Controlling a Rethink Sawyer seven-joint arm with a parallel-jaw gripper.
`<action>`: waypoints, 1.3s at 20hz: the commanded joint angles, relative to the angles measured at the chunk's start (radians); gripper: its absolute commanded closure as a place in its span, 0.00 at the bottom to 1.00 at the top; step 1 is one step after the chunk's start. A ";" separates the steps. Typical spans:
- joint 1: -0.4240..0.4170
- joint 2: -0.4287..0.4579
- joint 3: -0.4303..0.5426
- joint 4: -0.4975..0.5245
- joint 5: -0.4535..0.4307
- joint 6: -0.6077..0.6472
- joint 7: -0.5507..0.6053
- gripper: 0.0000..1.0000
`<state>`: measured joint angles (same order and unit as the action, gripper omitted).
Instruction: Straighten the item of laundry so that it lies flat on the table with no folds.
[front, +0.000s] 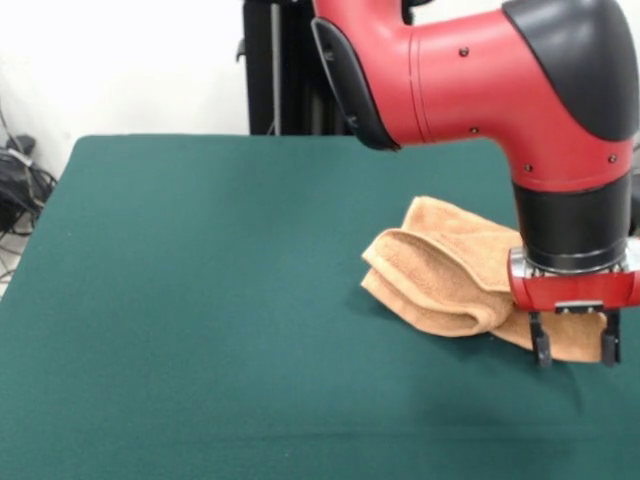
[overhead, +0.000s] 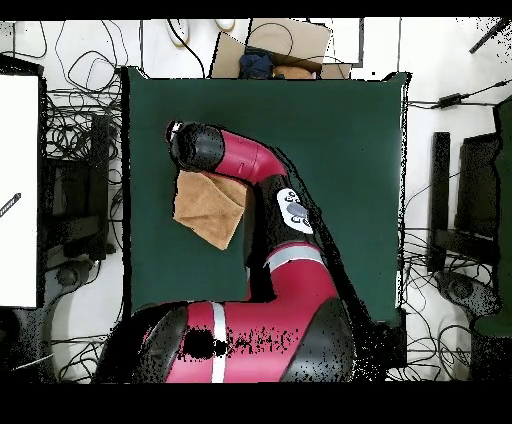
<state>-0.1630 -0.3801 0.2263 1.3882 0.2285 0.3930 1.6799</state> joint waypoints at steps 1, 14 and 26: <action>0.044 0.048 -0.049 -0.008 0.065 0.136 0.263 0.00; 0.055 0.089 -0.051 -0.010 0.131 0.191 0.281 0.00; 0.126 0.104 -0.143 -0.046 0.146 0.264 0.326 0.00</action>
<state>-0.0716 -0.3026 0.1496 1.3438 0.3361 0.5351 1.6857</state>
